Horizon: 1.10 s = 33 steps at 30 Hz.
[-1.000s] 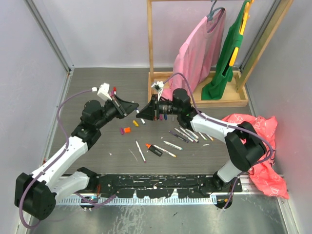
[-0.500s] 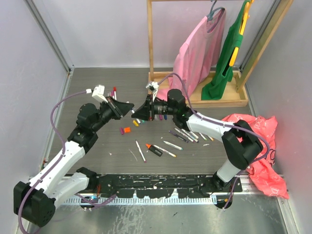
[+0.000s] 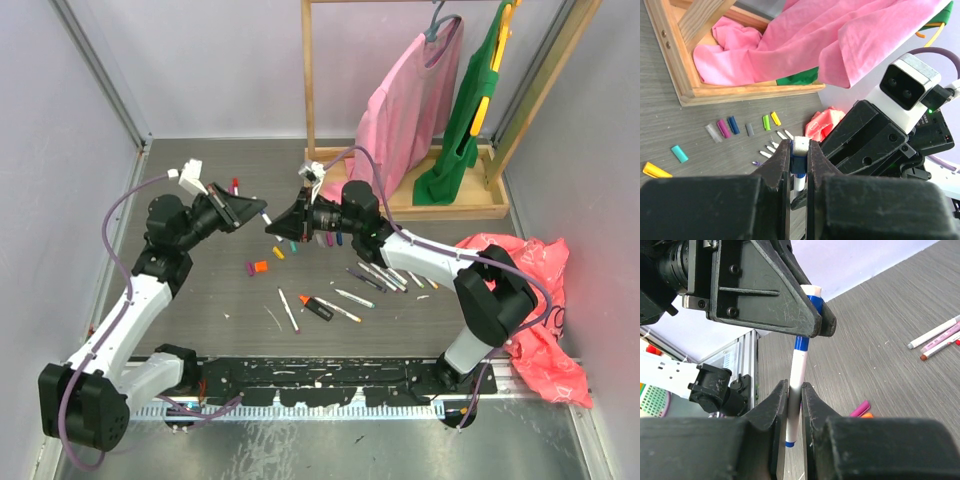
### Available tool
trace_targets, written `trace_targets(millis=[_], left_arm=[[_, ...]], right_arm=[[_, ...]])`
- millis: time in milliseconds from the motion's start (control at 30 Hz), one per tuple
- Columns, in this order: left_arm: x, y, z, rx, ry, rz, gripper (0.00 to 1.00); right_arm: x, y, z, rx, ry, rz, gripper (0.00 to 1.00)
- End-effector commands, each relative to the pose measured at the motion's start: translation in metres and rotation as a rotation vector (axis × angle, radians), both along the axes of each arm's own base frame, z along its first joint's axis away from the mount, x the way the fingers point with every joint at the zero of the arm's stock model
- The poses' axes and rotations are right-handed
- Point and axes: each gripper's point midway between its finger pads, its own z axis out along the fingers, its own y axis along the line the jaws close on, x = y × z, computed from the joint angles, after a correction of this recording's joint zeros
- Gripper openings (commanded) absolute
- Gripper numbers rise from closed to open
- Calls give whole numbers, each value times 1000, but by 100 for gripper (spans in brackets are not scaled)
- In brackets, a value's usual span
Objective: Open the pen caps
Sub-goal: Open the pen cap from the pen.
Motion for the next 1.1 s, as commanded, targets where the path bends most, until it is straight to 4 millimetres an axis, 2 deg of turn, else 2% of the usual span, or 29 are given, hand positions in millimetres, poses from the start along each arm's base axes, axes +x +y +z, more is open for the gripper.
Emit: trace_targets(millis=[0,500,800,1067], left_arm=[[21,111,212,-167,-675,541,0],[20,117,250,-46,-803,597,0],[25,126,261,-7,-797,649,0],[29,135,276,-92,-759,680,0]], right_arm=[[-116,-28,-80,-228,383,427,1],[-116,-28,-76,-225,371,421,0],[-118,-30,-69,-213,350,428,1],[-119,-30,-67,-209,340,432,1]])
